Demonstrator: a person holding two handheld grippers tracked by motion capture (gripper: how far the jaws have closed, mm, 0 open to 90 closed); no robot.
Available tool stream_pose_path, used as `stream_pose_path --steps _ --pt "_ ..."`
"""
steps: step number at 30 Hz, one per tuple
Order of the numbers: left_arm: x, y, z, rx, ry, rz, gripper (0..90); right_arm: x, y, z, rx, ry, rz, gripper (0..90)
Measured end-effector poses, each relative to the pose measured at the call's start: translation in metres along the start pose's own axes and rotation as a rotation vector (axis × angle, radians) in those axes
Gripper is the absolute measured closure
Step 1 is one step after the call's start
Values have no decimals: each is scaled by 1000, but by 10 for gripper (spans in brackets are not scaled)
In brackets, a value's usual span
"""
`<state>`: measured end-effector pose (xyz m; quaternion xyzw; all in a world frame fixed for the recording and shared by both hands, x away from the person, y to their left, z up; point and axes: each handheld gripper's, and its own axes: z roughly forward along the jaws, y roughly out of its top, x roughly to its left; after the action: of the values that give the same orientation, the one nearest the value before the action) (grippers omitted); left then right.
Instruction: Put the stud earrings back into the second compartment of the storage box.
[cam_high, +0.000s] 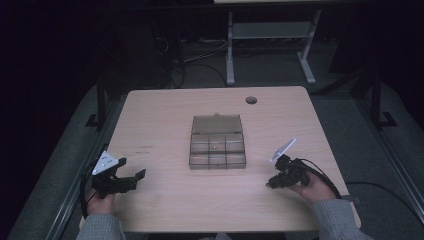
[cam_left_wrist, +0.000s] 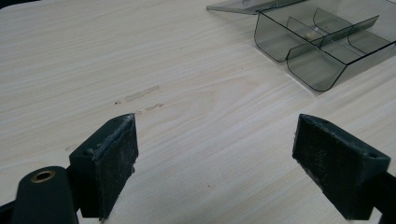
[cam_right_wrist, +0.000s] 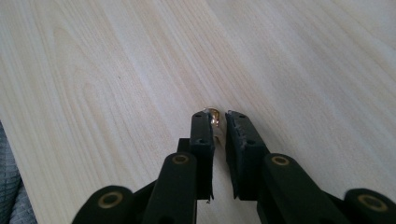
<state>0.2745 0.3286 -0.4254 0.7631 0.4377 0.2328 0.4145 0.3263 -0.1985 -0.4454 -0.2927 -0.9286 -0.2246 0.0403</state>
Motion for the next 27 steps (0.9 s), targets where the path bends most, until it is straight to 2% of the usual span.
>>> stream_pose_path --steps 4,15,27 --pt "0 0 0 -3 1 -5 140 1 2 1 15 0 -23 857" --pt "0 0 -1 -5 1 -6 140 3 10 -5 24 -16 -44 867" --pt "0 0 0 -10 0 -13 140 2 35 -21 17 -42 -87 867"
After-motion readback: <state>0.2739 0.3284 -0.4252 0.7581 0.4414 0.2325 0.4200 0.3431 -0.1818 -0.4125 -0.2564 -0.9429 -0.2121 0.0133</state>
